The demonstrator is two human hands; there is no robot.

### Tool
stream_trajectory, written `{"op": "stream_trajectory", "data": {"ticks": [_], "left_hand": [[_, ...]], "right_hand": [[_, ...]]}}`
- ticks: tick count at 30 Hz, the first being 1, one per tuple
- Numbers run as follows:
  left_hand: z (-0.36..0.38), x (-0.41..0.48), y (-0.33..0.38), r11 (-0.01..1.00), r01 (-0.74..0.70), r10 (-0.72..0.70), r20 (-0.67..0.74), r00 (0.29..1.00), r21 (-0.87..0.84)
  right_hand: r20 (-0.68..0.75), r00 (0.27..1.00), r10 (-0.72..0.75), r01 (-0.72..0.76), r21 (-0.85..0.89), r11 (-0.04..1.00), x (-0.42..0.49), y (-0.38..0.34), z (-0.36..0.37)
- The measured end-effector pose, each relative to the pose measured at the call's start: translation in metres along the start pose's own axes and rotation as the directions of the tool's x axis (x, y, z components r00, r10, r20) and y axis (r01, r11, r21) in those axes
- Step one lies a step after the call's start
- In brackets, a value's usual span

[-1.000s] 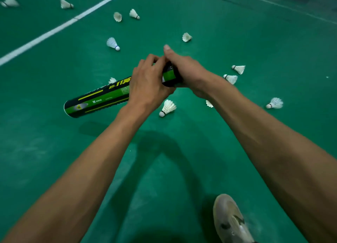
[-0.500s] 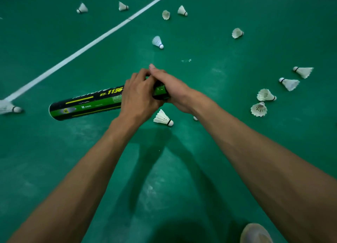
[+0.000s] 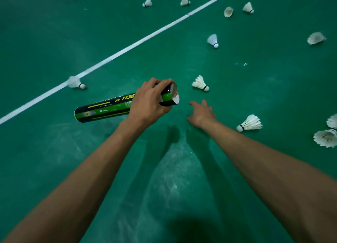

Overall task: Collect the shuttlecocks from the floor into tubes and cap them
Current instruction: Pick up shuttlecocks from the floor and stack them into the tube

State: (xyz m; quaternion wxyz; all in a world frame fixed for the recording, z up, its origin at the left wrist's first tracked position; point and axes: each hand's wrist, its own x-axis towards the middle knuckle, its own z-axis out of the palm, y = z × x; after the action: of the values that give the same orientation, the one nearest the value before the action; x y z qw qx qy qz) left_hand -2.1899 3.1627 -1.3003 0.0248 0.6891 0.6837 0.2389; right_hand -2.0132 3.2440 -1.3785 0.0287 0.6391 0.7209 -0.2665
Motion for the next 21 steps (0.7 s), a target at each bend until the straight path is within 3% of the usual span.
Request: {"op": "stream_trajectory", "data": {"ticks": [4,7,9,11,13,15,19,21], "left_hand": [[0.004,-0.006,-0.005,0.999,0.030,-0.030,-0.013,0.999,-0.020],[0.006,-0.005,-0.005,0.999,0.035,-0.035,0.009,0.999,-0.033],[0.006,0.001,-0.005,0.998,0.046,-0.045,0.007,0.999,-0.032],[0.006,0.007,-0.003,0.999,0.047,-0.047,0.009,0.999,-0.013],[0.007,0.013,0.000,0.999,0.047,-0.047,0.010,0.999,0.022],[0.007,0.019,0.002,0.996,0.074,-0.075,0.012,0.997,0.049],[0.006,0.034,0.004,0.982,0.178,-0.178,-0.017,0.984,0.063],[0.005,0.039,0.010,0.979,0.196,-0.194,-0.028,0.981,0.059]], "right_hand": [[-0.005,0.999,-0.041,0.040,-0.127,0.991,0.010,0.020,0.023],[-0.038,0.992,-0.122,0.118,-0.101,0.988,0.011,0.046,0.034],[-0.083,0.990,-0.115,0.115,-0.010,0.993,0.014,0.055,0.034],[-0.178,0.984,-0.009,0.055,0.256,0.965,0.016,0.053,0.022],[-0.263,0.955,0.139,0.044,0.586,0.809,0.019,0.044,0.000],[-0.288,0.941,0.179,0.111,0.761,0.639,0.020,0.033,-0.026],[-0.340,0.939,-0.051,0.330,0.850,0.411,0.008,0.006,-0.067],[-0.365,0.920,-0.144,0.392,0.836,0.384,-0.001,-0.008,-0.071]]}}
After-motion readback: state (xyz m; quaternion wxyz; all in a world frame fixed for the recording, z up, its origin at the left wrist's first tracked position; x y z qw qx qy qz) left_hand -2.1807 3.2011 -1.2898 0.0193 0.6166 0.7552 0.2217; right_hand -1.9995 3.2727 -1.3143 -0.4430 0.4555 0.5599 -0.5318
